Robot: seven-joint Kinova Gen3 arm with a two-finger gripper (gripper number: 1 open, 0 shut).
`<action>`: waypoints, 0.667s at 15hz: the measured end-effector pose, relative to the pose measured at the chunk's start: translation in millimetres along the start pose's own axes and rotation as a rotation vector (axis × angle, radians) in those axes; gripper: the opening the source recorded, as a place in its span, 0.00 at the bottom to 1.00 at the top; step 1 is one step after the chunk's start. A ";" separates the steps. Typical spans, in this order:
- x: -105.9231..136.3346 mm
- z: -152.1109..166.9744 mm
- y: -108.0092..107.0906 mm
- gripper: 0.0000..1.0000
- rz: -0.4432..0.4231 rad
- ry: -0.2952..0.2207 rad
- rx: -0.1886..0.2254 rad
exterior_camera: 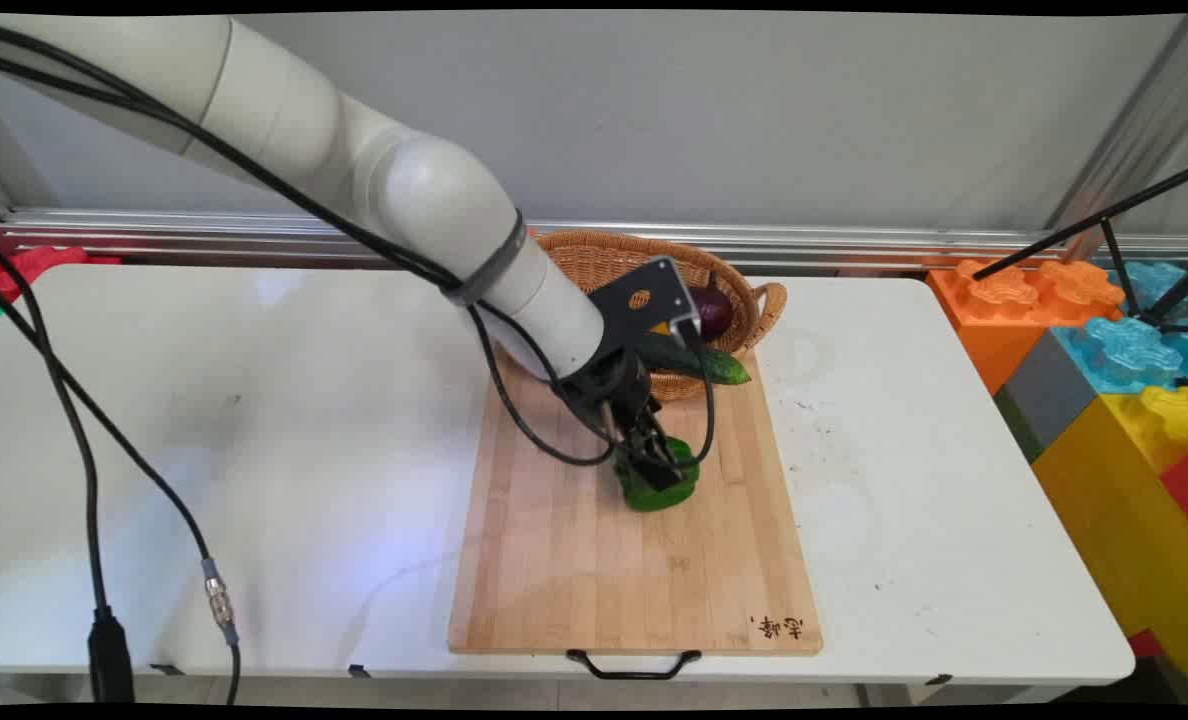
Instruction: Pick up the cucumber from the vegetable basket
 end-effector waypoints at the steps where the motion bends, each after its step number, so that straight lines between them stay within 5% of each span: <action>1: 3.6 -5.7 -0.6 1.00 -0.005 0.004 -0.002; 10: 24.2 -67.0 -26.3 1.00 -0.018 0.018 0.024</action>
